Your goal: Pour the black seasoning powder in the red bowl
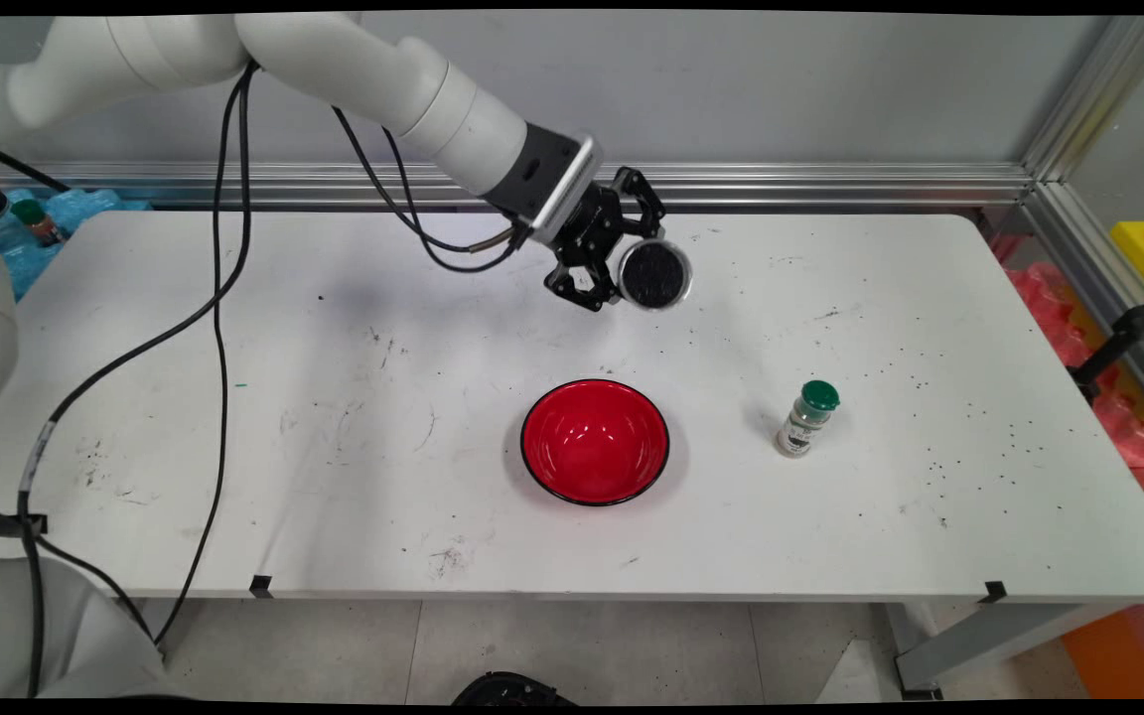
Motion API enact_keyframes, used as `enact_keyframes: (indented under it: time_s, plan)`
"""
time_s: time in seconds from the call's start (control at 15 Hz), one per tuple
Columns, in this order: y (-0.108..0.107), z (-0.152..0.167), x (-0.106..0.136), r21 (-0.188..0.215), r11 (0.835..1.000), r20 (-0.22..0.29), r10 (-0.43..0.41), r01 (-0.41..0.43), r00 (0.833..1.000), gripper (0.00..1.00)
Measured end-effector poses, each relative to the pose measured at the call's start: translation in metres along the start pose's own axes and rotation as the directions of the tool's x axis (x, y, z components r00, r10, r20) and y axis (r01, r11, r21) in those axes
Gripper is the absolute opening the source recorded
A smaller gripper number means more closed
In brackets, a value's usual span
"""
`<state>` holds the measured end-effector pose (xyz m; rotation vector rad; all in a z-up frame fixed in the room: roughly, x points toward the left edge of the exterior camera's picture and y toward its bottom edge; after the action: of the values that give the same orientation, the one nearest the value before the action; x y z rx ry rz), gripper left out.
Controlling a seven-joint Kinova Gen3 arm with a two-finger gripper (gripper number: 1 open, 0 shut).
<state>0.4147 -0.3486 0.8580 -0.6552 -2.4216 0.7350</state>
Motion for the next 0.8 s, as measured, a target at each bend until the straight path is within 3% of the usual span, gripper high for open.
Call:
enact_keyframes:
  time_s: [0.33,0.8]
  plan:
    - [0.009,0.006,0.005,-0.013,0.993,0.023,0.121,-0.121,0.992,0.00]
    - [0.023,0.014,0.011,-0.034,0.960,0.061,0.278,-0.277,0.959,0.00]
